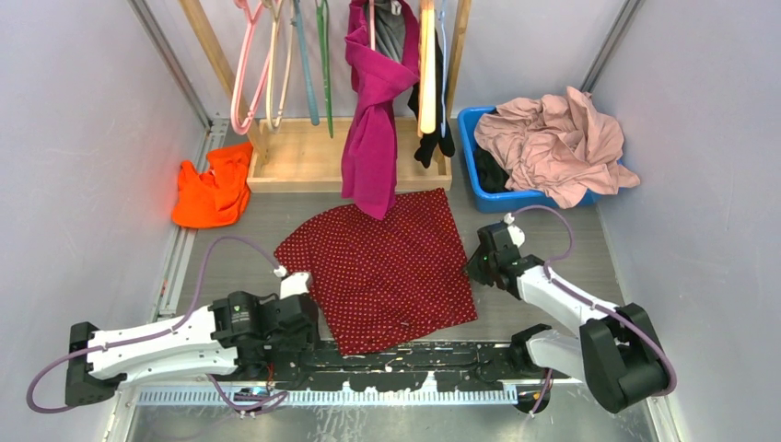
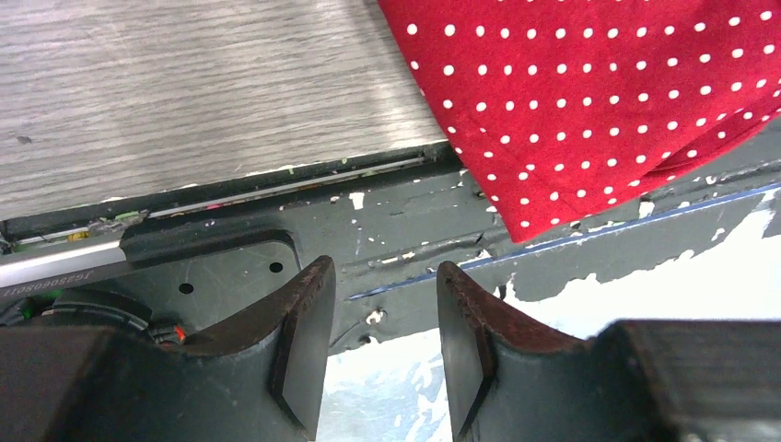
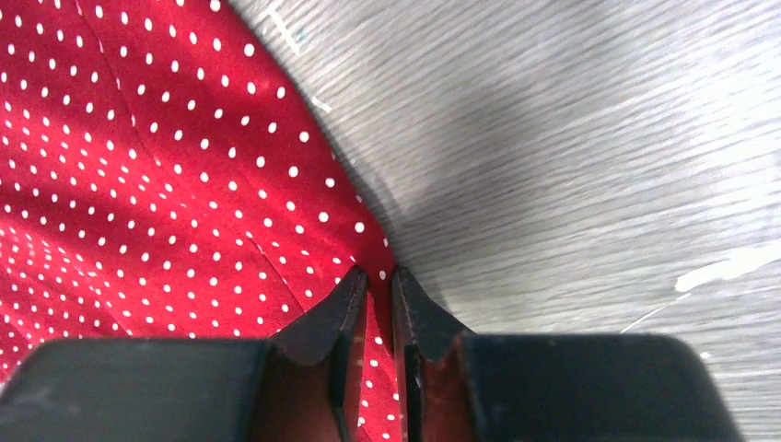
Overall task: Place the skirt on the hanger
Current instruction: Flatten out the skirt at the center of the board.
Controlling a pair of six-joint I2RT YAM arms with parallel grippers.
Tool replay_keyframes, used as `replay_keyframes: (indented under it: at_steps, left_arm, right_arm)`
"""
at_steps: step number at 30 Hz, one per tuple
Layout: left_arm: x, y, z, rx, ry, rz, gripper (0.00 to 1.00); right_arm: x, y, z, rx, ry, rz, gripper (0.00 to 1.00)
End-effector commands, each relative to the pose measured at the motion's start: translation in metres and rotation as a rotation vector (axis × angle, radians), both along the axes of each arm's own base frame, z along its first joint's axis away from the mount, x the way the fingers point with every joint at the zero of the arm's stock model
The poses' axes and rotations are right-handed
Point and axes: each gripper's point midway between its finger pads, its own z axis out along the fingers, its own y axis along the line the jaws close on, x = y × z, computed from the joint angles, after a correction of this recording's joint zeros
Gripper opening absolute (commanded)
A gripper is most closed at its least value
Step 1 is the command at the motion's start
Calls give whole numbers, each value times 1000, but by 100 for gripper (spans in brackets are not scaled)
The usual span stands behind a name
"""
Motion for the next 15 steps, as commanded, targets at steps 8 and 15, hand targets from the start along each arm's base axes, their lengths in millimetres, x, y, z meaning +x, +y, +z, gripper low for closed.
replay_keyframes:
  at_steps: [8,15]
  left_arm:
    - [41,-12,66,-15,-164,9,50]
    - [82,-18,149,-20,-310,6,53]
  right_arm:
    - [8,-2,81,33,-100,145,43]
    - [-25,-1,166,65,-211,239,45]
